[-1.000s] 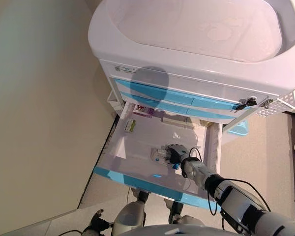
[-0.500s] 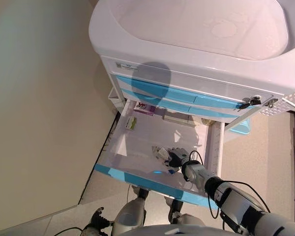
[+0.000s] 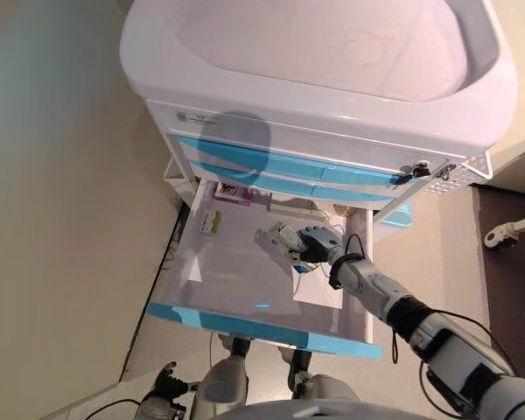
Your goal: Open the drawer and pick up the medicine
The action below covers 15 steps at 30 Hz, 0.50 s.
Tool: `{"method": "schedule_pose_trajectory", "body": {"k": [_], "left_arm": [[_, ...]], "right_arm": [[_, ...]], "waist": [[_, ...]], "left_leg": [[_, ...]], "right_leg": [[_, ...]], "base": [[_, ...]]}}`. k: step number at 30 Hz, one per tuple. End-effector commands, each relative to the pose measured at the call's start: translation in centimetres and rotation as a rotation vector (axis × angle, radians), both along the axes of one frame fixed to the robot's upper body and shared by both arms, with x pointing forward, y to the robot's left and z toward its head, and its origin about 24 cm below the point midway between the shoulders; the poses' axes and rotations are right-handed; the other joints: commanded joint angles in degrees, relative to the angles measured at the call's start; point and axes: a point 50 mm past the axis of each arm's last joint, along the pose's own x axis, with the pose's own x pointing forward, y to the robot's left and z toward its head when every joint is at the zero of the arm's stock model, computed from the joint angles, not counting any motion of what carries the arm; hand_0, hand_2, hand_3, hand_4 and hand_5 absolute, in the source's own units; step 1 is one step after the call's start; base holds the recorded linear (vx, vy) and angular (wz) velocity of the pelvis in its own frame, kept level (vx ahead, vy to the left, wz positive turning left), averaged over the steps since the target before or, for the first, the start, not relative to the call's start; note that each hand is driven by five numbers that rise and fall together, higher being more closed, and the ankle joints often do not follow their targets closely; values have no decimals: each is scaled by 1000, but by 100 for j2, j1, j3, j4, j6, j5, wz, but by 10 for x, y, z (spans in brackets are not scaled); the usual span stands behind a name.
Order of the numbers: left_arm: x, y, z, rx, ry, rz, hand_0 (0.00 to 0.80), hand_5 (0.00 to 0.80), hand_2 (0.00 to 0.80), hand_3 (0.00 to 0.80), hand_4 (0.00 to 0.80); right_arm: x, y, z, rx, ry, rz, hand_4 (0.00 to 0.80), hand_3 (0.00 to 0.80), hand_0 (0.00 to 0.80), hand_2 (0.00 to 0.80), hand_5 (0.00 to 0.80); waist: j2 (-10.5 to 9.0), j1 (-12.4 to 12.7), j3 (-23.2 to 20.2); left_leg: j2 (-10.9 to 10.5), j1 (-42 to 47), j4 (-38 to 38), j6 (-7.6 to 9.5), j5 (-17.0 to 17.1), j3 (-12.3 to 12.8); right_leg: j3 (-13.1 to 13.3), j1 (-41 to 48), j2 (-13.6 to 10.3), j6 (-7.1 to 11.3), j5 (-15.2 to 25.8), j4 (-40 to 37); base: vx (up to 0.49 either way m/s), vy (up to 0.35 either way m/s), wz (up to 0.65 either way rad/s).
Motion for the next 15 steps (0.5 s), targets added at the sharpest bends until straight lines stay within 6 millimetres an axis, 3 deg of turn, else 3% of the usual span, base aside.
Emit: {"method": "schedule_pose_trajectory", "body": {"k": [1, 3, 4, 5, 6, 7, 9, 10, 11, 15], "left_arm": [[-18, 9, -3, -2, 79, -3, 0, 0, 0, 0, 0], [-19, 10, -2, -10, 83, -7, 0, 0, 0, 0, 0], [-24, 13, -2, -25, 98, -8, 0, 0, 0, 0, 0], [-23, 13, -2, -26, 98, -9, 0, 0, 0, 0, 0], [-26, 14, -2, -42, 100, -10, 0, 0, 0, 0, 0], [-26, 14, -2, -42, 100, -10, 0, 0, 0, 0, 0], [-28, 17, -1, -51, 102, -9, 0, 0, 0, 0, 0], [-31, 19, -1, -59, 108, -3, 0, 0, 0, 0, 0], [-31, 19, -1, -60, 108, -4, 0, 0, 0, 0, 0], [-40, 19, -2, -70, 128, 6, 0, 0, 0, 0, 0]], "right_arm": [[2, 13, 50, 249, 40, 148, 800, 800, 800, 800, 800], [1, 8, 62, 317, 82, 167, 800, 800, 800, 800, 800], [-1, 3, 85, 371, 116, 245, 800, 800, 800, 800, 800], [-1, 3, 85, 371, 117, 245, 800, 800, 800, 800, 800], [-4, -6, 112, 406, 144, 310, 800, 800, 800, 800, 800], [-4, -6, 112, 406, 144, 310, 800, 800, 800, 800, 800], [-9, -14, 141, 400, 155, 377, 800, 800, 800, 800, 800], [-16, -22, 166, 397, 155, 421, 800, 800, 800, 800, 800], [-16, -22, 166, 397, 155, 420, 800, 800, 800, 800, 800], [-23, -43, 204, 435, 83, 413, 800, 800, 800, 800, 800]], "waist": [[-161, -27, -369], [-188, -23, -412], [-253, -36, -490], [-247, -33, -487], [-305, -35, -567], [-304, -34, -565], [-370, -53, -654], [-416, -59, -738], [-409, -58, -733], [-485, -95, -888]], "left_leg": [[-125, -107, -117, 73, 18, 246], [-115, -80, -119, 65, 11, 268], [-100, -32, -119, 51, -3, 315], [-99, -29, -119, 50, -5, 316], [-86, 16, -119, 37, -18, 342], [-85, 17, -119, 37, -18, 343], [-68, 65, -119, 14, -28, 369], [-51, 109, -119, -9, -40, 400], [-50, 113, -119, -9, -42, 400], [-37, 167, -119, -33, -66, 411]], "right_leg": [[179, -387, 4, 258, 262, 442], [189, -356, 12, 258, 268, 417], [209, -309, 26, 262, 272, 389], [210, -306, 27, 262, 273, 387], [231, -259, 42, 267, 274, 360], [232, -258, 43, 267, 274, 359], [250, -201, 52, 270, 276, 336], [236, -153, 57, 280, 279, 315], [236, -149, 58, 280, 279, 314], [223, -75, 65, 298, 278, 278]], "base": [[25, -21, -23], [33, -13, -20], [39, -8, -20], [50, -13, -10], [0, 0, 0], [42, -8, 0], [48, -5, -4], [39, -6, -6], [42, -10, -4], [30, -5, -2]]}}
